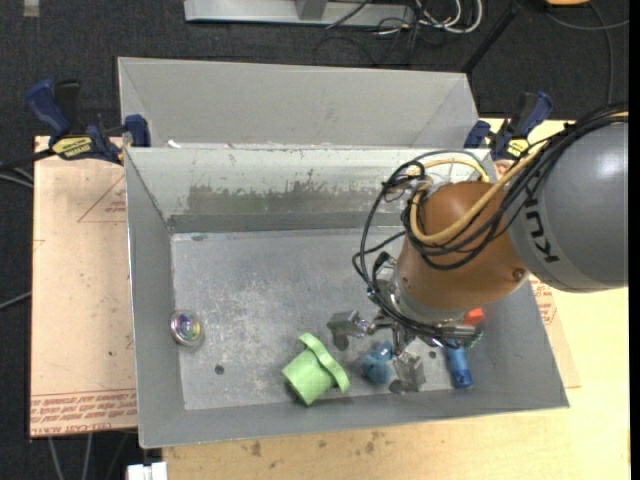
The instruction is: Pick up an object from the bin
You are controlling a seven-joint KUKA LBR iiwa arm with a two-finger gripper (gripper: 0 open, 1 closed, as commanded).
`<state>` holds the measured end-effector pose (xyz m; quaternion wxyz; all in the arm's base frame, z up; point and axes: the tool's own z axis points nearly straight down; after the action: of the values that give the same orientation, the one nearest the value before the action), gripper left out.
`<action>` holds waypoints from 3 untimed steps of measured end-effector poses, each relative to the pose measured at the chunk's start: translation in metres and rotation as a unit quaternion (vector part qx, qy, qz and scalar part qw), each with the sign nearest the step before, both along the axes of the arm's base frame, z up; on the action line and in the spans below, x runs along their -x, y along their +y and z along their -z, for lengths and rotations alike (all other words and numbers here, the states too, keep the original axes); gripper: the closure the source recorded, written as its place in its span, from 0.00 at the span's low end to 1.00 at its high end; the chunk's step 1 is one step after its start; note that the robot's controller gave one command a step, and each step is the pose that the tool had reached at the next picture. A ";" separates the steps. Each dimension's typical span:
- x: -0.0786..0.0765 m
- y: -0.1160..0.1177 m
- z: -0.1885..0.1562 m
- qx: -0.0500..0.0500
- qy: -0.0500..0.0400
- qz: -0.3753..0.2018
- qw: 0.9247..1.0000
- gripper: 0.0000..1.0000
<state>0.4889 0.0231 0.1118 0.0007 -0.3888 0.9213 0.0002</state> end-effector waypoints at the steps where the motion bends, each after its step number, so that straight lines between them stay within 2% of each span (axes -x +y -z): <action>1: 0.000 0.000 0.000 0.000 0.000 0.000 1.000 1.00; 2: -0.006 0.020 -0.129 -0.002 -0.002 0.280 0.960 1.00; 3: 0.003 -0.013 -0.042 0.001 0.004 0.331 0.944 1.00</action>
Offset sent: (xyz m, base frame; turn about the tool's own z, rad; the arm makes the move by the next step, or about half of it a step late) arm 0.0000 0.0000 0.0000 0.0000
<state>0.4859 0.0097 0.1538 -0.0036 -0.0621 0.9981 0.0002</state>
